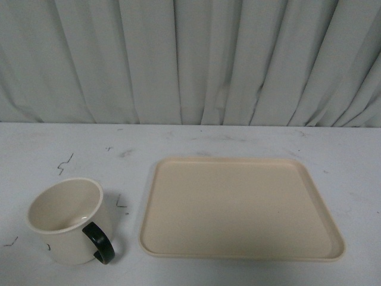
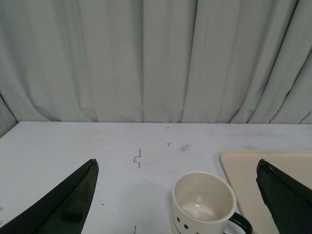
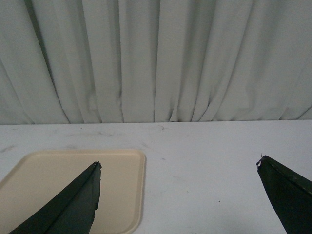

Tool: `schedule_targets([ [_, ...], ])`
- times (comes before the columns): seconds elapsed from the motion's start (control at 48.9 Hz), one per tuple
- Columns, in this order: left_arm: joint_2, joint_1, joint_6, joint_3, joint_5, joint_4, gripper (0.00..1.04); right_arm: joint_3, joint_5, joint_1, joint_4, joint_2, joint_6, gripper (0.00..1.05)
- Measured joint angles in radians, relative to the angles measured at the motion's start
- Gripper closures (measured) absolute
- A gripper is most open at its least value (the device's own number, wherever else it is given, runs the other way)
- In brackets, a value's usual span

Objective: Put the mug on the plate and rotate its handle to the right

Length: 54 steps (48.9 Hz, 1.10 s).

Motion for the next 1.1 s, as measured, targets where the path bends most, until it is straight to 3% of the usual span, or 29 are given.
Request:
schedule_targets([
  [1.104, 0.0, 0.0, 0.0, 0.0, 0.0, 0.0, 0.07, 0.0, 0.0, 0.0, 0.0, 0.0, 0.0, 0.06],
])
